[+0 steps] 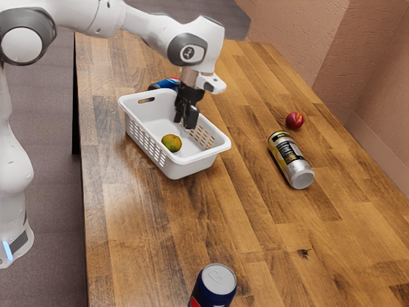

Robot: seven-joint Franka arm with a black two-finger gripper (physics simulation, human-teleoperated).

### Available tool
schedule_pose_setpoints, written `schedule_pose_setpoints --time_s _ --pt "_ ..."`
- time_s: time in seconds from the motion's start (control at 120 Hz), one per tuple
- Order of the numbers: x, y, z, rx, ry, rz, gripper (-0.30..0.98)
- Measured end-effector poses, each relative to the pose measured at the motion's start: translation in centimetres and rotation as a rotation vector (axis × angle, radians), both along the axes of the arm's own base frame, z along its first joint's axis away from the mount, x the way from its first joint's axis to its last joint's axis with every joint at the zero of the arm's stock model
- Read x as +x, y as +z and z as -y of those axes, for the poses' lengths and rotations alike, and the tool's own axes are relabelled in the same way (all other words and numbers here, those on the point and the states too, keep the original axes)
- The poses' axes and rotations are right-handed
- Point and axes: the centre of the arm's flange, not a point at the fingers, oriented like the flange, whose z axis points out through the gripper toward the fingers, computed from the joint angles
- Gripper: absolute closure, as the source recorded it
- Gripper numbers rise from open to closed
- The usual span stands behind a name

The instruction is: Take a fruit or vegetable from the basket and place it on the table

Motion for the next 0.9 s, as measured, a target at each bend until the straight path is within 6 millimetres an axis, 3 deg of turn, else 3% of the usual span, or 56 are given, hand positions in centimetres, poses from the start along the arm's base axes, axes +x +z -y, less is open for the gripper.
schedule_pose_setpoints --time_s 0.458,0.9 --pt "-1.0 -3.5 -0.6 -0.002 0.047 -0.020 0.00" --pt "-1.6 -5.4 -0.5 0.001 0.066 -0.030 0.01"
